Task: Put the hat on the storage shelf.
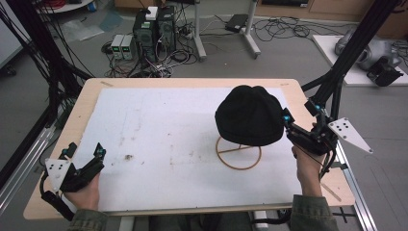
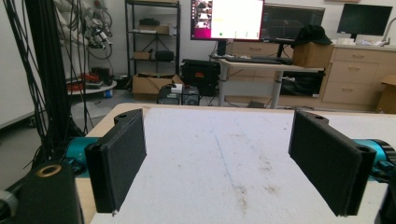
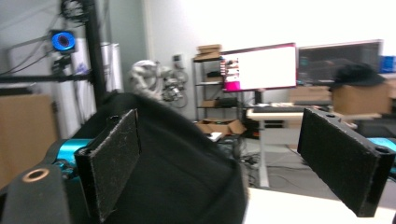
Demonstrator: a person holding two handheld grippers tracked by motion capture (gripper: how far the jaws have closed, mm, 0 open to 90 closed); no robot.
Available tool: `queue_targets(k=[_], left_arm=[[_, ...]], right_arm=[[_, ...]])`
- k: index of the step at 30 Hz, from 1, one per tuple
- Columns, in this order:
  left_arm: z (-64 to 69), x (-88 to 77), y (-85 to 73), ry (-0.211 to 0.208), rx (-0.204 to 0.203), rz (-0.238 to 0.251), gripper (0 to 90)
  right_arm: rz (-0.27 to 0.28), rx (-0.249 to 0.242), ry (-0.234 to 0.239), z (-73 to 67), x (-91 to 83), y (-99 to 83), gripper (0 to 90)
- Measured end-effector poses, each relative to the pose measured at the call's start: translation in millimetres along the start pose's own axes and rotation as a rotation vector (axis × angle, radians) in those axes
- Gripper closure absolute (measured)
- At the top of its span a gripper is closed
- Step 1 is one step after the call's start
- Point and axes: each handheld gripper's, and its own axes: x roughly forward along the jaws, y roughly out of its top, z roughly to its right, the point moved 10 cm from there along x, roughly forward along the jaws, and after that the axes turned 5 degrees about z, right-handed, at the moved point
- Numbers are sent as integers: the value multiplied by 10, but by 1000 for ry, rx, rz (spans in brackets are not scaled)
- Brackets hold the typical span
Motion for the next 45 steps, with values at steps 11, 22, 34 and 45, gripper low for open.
queue_targets(k=[11,22,34,45], left_arm=[[-13,15,-22,8,-12,-7,192],[33,32,-43,-5,-6,-14,192],[-38,43,-97,28,-9,-24,185],[-98,40,-110,50,-16,-24,184]], right_arm=[[-6,17,-148,461,-140,-253,129],[-107,-76,-276,802,-268,-793,129],[-156,-141,-358,783,-387,-1004,129],[-185,-133,-377,709,-452,-1117,129]])
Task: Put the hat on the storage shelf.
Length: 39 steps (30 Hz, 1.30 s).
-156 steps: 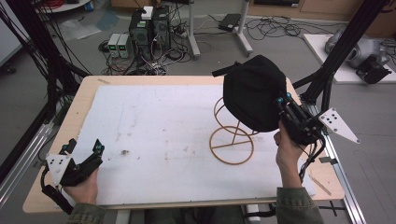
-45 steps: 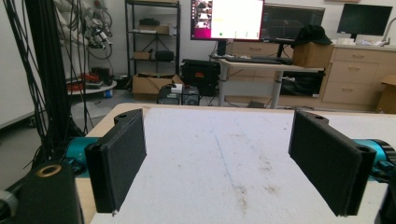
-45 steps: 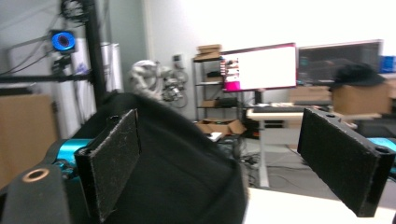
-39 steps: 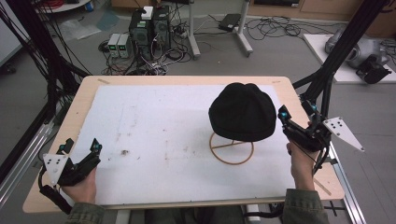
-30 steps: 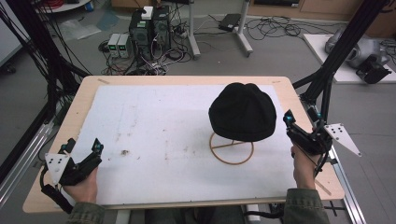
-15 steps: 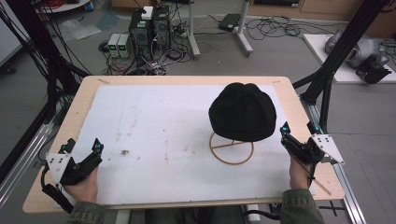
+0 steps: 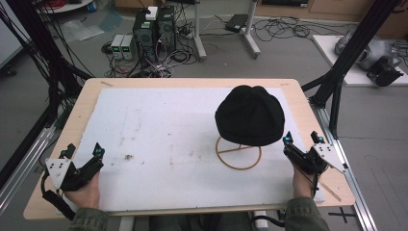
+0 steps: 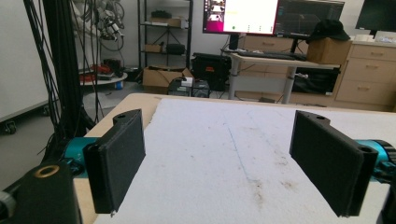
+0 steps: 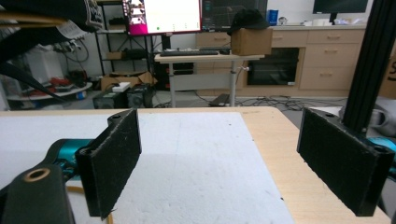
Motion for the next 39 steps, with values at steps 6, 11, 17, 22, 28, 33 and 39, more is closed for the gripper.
queue_targets(k=[6,11,17,22,28,33,39], left_arm=[[3,7,-7,2,7,-4,184],[9,10,-11,-1,5,-6,184],[18,6,-9,-4,3,-5,185],[21,4,-12,-7,3,-9,185],[37,14,-14,-12,2,-9,186],[58,28,-21,-17,1,-10,186],[88,46,-28,-26,1,-14,186]], right_arm=[[-14,2,-4,14,-44,-52,129],[-33,3,2,-1,-51,-99,129],[-42,-7,12,-47,-32,-126,129],[-43,-6,11,-34,-33,-123,129],[-46,-7,6,-6,-33,-131,129],[-50,-3,5,6,-40,-138,129],[-55,-5,6,25,-51,-146,130]])
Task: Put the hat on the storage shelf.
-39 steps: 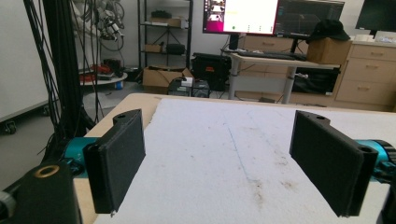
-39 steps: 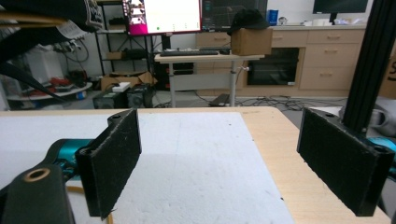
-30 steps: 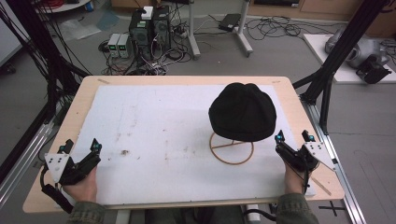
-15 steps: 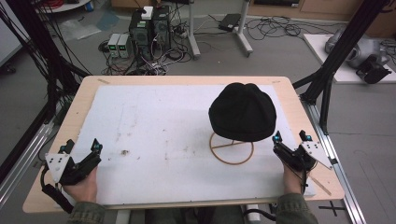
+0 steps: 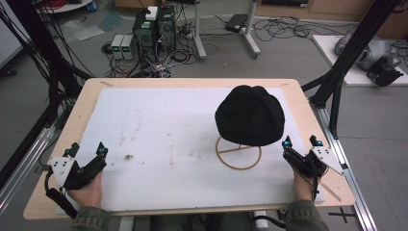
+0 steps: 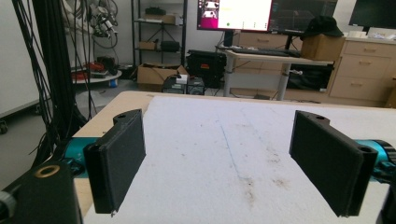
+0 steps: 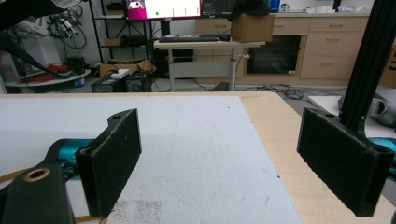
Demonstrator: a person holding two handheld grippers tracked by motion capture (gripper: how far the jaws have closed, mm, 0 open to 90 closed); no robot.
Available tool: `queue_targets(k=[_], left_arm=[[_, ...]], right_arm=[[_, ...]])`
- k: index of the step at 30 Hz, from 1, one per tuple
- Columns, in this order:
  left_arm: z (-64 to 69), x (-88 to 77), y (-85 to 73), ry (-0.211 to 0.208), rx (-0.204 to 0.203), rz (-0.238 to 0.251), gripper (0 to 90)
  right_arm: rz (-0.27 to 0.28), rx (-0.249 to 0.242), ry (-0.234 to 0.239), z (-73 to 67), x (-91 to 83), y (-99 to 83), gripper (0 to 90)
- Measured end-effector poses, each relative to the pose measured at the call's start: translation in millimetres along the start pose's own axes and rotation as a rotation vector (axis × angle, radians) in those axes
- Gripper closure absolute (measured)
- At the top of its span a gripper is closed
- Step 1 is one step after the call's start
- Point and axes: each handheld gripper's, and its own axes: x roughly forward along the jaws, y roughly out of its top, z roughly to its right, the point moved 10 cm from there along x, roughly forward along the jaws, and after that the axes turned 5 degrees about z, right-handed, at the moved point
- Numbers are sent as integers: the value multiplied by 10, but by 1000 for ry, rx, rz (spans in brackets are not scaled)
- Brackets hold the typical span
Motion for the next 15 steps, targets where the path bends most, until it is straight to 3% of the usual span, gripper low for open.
queue_targets(k=[15], left_arm=[[-13,9,-9,1,-10,-6,186]], right_arm=[[-18,6,20,-28,13,-26,132]])
